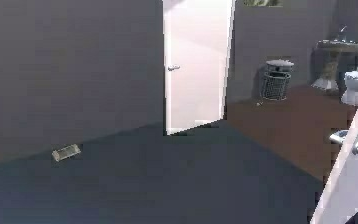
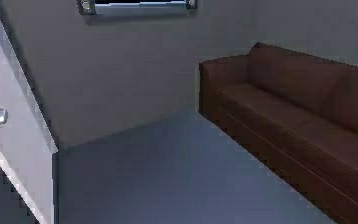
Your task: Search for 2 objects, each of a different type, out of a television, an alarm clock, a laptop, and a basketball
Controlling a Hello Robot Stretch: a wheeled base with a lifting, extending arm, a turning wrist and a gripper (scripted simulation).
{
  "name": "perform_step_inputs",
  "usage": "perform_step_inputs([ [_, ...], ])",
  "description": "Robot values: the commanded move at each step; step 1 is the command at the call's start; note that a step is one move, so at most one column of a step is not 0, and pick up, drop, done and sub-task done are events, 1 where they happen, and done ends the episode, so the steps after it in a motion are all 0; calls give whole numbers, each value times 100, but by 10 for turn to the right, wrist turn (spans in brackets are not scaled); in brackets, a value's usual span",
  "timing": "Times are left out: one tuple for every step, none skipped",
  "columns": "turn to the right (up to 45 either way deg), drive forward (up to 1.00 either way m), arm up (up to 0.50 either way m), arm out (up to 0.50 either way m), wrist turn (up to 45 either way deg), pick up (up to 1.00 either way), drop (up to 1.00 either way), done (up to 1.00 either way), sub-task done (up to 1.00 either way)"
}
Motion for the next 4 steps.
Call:
perform_step_inputs([
  [450,0,0,0,0,0,0,0,0],
  [240,0,0,0,0,0,0,0,0],
  [0,95,0,0,0,0,0,0,0],
  [210,0,0,0,0,0,0,0,0],
])
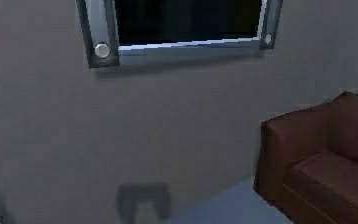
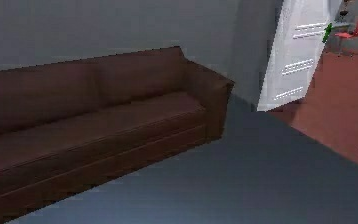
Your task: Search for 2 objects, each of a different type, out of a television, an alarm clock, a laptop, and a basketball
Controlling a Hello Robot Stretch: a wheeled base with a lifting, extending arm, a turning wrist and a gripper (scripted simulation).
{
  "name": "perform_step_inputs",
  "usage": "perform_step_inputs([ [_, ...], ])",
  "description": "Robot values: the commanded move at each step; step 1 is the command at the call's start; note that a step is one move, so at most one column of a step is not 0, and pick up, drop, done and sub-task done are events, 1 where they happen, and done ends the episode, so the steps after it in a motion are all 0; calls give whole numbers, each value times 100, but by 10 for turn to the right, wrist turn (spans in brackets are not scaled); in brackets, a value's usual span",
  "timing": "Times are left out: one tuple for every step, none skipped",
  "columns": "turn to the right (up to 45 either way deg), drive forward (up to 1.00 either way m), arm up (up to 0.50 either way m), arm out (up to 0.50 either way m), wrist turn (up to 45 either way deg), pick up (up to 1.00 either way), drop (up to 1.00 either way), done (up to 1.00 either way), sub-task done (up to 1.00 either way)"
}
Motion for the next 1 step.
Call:
perform_step_inputs([
  [0,0,0,0,0,0,0,0,100],
])
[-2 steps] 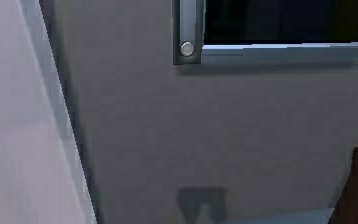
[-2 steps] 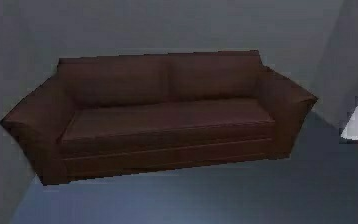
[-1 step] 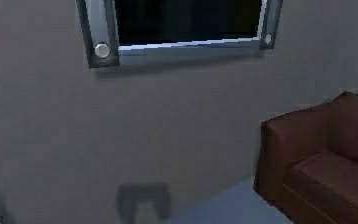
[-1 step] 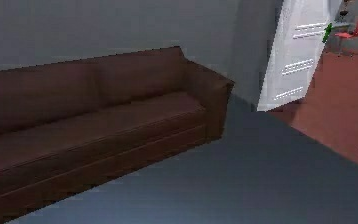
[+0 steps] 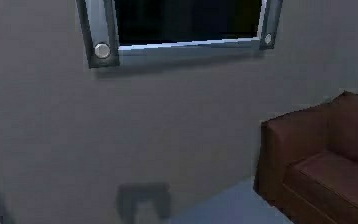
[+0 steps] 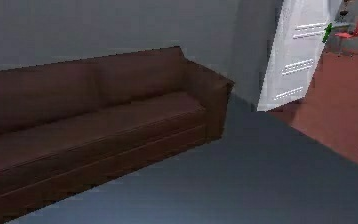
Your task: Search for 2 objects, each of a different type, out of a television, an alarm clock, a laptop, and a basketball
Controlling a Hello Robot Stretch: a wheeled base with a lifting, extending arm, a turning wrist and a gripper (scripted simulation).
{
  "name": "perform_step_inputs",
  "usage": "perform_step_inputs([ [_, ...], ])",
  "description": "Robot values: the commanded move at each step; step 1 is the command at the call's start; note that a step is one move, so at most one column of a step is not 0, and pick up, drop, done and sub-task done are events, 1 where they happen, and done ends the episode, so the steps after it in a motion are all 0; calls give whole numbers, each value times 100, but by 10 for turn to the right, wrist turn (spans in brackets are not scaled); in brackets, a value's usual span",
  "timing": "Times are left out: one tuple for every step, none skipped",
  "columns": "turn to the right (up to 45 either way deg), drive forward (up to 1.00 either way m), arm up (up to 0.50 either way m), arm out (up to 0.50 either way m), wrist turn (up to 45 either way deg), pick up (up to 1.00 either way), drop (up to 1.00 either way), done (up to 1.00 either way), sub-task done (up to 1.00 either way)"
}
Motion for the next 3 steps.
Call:
perform_step_inputs([
  [450,0,0,0,0,0,0,0,0],
  [450,0,0,0,0,0,0,0,0],
  [450,0,0,0,0,0,0,0,0],
])
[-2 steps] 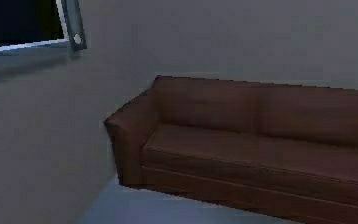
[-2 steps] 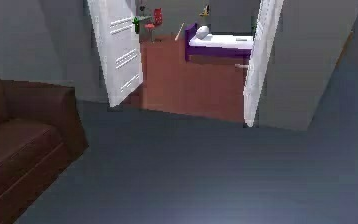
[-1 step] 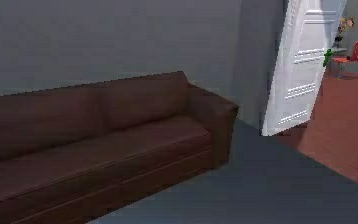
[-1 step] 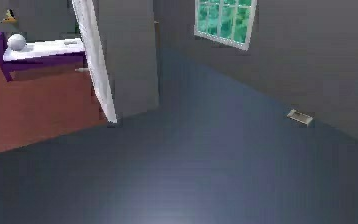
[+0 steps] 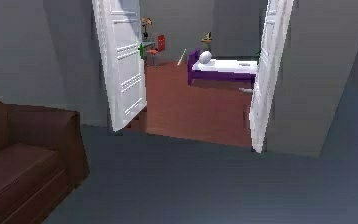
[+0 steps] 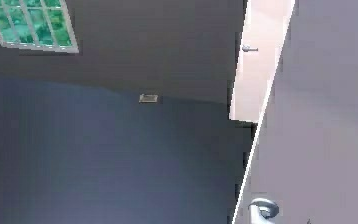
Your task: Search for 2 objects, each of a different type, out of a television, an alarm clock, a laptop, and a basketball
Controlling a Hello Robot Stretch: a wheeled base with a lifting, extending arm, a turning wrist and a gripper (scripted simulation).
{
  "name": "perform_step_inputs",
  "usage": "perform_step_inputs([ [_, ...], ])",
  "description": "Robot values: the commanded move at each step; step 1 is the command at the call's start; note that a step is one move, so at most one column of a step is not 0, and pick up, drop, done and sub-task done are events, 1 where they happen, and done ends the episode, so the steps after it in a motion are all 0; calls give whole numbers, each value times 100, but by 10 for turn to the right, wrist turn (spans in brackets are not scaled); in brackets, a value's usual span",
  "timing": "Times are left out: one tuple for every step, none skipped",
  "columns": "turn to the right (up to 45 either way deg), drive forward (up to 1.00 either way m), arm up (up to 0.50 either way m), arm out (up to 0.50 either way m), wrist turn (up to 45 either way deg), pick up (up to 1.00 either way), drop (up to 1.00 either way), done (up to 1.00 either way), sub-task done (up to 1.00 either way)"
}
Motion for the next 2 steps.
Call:
perform_step_inputs([
  [330,0,0,0,0,0,0,0,0],
  [0,55,0,0,0,0,0,0,0],
])
